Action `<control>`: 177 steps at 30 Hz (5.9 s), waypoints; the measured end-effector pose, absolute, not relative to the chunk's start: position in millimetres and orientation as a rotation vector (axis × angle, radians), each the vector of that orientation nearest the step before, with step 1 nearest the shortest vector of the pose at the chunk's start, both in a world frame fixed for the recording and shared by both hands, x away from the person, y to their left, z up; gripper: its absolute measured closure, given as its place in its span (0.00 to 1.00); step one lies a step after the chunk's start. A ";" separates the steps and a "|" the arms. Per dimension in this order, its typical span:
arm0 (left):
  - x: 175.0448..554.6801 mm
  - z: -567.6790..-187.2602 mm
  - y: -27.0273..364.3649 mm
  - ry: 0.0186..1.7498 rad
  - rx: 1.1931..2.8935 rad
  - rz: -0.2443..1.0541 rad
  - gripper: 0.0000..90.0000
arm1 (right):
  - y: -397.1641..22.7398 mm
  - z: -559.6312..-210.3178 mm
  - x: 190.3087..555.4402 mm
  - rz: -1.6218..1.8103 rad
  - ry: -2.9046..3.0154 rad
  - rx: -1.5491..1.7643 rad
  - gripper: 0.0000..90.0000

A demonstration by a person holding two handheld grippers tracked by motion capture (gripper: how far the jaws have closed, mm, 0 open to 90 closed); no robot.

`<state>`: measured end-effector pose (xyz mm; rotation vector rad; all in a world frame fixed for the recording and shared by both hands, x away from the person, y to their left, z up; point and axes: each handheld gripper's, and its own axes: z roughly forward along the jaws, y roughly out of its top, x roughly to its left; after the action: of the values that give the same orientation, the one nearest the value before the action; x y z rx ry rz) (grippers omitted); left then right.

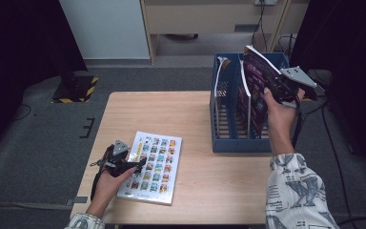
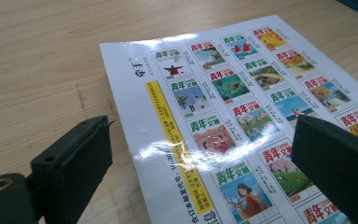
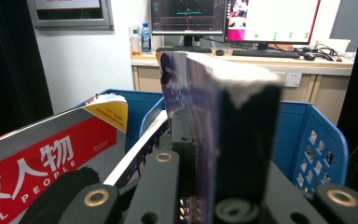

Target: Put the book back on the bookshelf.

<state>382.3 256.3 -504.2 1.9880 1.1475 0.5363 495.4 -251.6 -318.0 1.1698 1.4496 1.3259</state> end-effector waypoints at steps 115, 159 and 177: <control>383.5 -505.3 252.4 1.126 2.015 0.546 0.06 | -235.6 -393.4 509.8 1.289 1.465 1.170 0.89; 383.7 -505.5 252.0 1.127 2.016 0.548 0.06 | -235.9 -390.2 497.6 1.273 1.522 1.134 0.77; 383.8 -506.0 251.7 1.128 2.018 0.549 0.06 | -236.5 -402.0 467.2 1.235 1.566 1.122 0.66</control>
<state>383.8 251.7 -506.0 2.0185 1.1284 0.5493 467.2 -236.5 -402.0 1.1223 1.5658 1.2353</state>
